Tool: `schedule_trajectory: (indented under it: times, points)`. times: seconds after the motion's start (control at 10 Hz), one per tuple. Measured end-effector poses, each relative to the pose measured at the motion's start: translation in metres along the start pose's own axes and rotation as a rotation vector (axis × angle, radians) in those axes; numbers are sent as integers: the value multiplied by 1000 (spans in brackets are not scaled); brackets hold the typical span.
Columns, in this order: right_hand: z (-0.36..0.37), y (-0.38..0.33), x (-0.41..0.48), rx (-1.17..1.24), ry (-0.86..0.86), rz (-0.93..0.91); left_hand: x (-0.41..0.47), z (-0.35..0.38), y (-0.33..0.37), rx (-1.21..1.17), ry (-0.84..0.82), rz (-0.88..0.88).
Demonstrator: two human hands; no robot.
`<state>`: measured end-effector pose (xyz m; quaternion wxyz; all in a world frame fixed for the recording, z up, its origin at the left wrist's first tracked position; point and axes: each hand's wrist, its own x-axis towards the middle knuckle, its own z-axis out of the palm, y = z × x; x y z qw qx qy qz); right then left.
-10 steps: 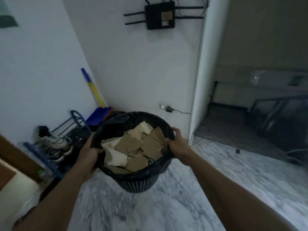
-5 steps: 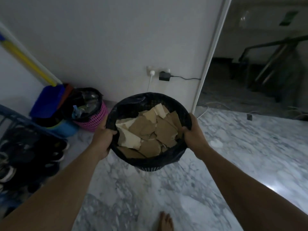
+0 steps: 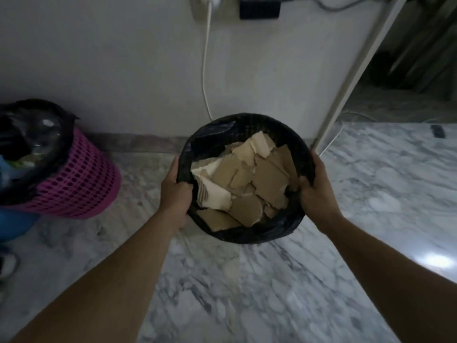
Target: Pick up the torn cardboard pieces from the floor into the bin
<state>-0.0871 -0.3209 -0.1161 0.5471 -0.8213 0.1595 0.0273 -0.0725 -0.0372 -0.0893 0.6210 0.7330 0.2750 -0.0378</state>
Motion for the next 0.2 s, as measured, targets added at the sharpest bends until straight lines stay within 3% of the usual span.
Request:
schedule_trajectory:
  times: [0.1,0.2]
  points:
    - [12,20,12,-80,15,26,29,14,-18,57,-65,26]
    - [12,15,28,-81,-89,19,56,11,-17,153,-96,50]
